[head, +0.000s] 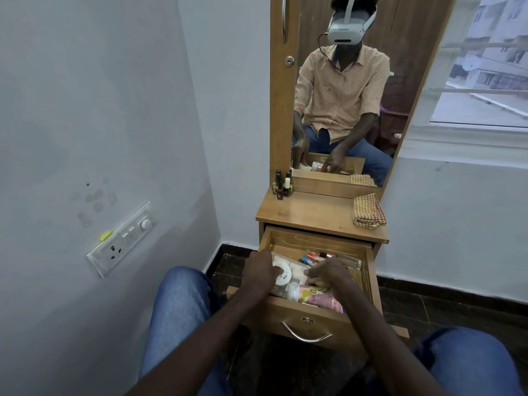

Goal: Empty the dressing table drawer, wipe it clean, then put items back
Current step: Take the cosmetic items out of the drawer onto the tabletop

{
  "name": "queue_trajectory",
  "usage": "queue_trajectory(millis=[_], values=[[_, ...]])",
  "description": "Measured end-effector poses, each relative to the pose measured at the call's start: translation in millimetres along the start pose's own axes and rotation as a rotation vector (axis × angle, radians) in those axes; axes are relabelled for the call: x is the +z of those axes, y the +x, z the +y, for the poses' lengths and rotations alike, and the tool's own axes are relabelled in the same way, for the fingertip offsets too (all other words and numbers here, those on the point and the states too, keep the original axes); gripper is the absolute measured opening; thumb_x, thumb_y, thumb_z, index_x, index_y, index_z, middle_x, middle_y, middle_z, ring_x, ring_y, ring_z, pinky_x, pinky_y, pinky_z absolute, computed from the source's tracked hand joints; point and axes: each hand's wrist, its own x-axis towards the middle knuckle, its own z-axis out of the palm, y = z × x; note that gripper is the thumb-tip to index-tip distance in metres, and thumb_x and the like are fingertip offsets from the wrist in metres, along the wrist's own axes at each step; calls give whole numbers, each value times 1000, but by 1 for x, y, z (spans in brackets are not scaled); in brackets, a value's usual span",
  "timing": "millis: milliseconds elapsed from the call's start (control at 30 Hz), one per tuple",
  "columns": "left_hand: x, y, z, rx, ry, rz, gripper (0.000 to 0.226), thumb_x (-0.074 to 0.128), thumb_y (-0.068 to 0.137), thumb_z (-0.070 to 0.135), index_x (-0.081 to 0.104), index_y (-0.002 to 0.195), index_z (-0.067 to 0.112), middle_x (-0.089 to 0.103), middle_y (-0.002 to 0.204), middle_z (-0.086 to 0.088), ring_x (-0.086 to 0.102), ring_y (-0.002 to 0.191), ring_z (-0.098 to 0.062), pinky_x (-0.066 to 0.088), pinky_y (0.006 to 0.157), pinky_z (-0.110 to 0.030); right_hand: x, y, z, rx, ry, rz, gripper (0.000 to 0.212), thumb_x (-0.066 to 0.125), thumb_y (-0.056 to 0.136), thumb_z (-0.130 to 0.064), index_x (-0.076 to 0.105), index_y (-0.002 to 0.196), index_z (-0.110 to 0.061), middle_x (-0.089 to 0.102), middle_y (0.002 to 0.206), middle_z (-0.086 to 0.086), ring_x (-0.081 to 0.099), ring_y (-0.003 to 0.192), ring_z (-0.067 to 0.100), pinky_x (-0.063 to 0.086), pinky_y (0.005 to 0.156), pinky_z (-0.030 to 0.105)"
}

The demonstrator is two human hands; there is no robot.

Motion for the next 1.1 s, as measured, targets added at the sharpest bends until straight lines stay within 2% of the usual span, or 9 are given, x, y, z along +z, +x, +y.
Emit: queue_trajectory(millis=[167,333,433,567,700,800,933,1033,1100], values=[[-5,5,0,-4,-69,34,42,82,87,32,68,121,11,72,118,-7,69,106,-20,49,74,-23,-2,-2,-2,-2,105,7,22,85,80,-6,72,98,-2,76,98,15,76,89,30,63,87,51],[-13,13,1,-5,-114,86,48,85,84,33,69,123,10,74,120,-8,71,107,-22,57,83,-31,5,-8,-4,-71,164,67,16,82,85,-6,71,96,-1,76,93,14,76,81,28,63,69,41],[-20,19,0,-29,-186,117,51,85,83,34,69,125,11,75,120,-7,72,105,-21,59,83,-33,11,-7,-7,-152,265,97,9,79,87,-2,73,94,-5,78,93,12,77,84,28,64,81,52],[-28,30,-1,-64,-291,139,50,86,83,31,70,127,12,75,121,-8,73,104,-18,58,77,-27,17,-10,-19,-241,346,161,16,71,92,2,72,95,-14,78,96,10,77,85,27,64,79,54],[-42,40,5,-52,-326,169,44,85,83,30,74,120,10,76,115,-9,72,104,-24,58,90,-37,20,-12,-35,-327,345,242,22,68,94,4,69,110,-10,75,100,7,76,85,23,66,72,46],[-51,60,10,-76,-375,176,43,84,84,32,75,120,11,77,114,-8,71,105,-26,57,93,-43,15,-4,-56,-369,320,292,25,70,93,1,69,117,-10,74,105,4,74,84,18,63,64,33],[-53,93,14,-118,-409,191,42,81,86,36,75,121,14,77,114,-6,71,104,-23,57,94,-40,11,14,-86,-383,311,355,35,75,88,3,70,122,-5,74,112,9,73,94,22,65,77,38],[-50,113,18,-136,-392,215,39,76,91,35,75,123,13,76,115,-7,70,102,-23,56,89,-35,11,26,-103,-385,247,379,36,73,91,4,69,125,-4,70,111,10,67,84,16,55,59,21],[-46,125,18,-151,-374,233,39,74,93,35,74,124,12,76,117,-8,70,103,-24,57,88,-36,14,36,-112,-376,188,395,38,72,92,3,68,129,-4,71,116,14,68,87,20,56,61,24]])
